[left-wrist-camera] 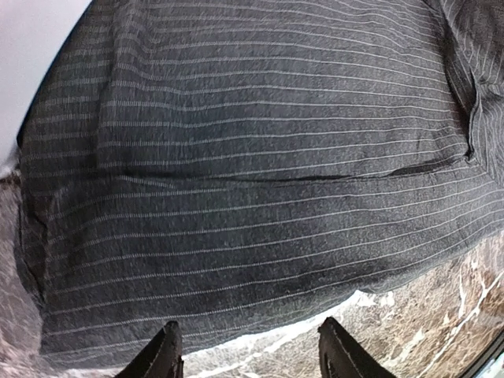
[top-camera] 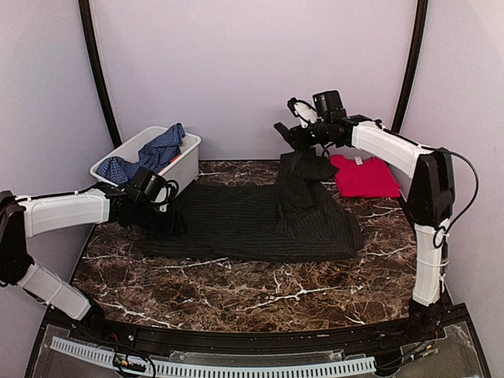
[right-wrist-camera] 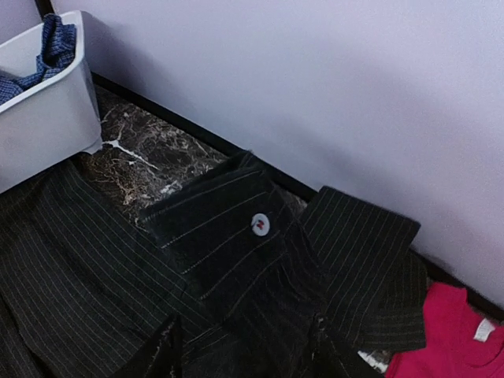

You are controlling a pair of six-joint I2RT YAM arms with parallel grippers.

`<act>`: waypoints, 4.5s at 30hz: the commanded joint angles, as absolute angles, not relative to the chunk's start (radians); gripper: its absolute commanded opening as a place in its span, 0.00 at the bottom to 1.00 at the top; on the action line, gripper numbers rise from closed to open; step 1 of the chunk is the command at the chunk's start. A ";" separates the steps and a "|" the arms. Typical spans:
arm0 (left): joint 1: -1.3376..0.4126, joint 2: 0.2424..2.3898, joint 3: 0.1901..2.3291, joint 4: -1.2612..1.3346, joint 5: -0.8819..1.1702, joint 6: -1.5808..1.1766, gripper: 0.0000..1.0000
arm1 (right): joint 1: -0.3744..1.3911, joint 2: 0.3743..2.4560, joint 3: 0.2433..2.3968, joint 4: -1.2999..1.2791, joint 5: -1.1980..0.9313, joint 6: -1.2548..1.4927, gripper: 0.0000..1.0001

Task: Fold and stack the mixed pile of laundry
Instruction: Adjust the 1/3-folded shirt at the center of the board, then smooth out the 1/3-folded shirt at the center of the board, then move the 1/3-folded shirt to the center of the board.

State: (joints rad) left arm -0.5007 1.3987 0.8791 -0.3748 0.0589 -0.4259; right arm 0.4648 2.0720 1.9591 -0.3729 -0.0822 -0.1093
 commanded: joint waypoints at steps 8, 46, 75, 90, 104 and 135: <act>-0.505 1.304 0.813 -0.409 0.097 -0.615 0.60 | 0.454 1.719 1.546 -0.557 -0.176 0.154 0.78; -0.357 1.465 0.727 -0.386 0.074 -0.746 0.62 | 0.413 1.645 0.926 -0.572 -0.014 0.302 0.00; -0.461 1.396 0.897 -0.450 0.151 -0.617 0.59 | 0.458 1.527 1.200 -0.771 -0.039 0.290 0.55; -0.431 1.650 0.878 -0.345 0.136 -0.596 0.57 | 0.498 1.809 1.069 -0.482 -0.300 0.335 0.37; -0.504 1.439 0.657 -0.463 0.192 -0.682 0.55 | 0.488 1.521 0.694 -0.457 -0.354 0.585 0.41; -0.541 1.485 1.048 -0.475 0.111 -0.559 0.64 | 0.423 2.213 1.995 -0.817 -0.249 0.092 0.61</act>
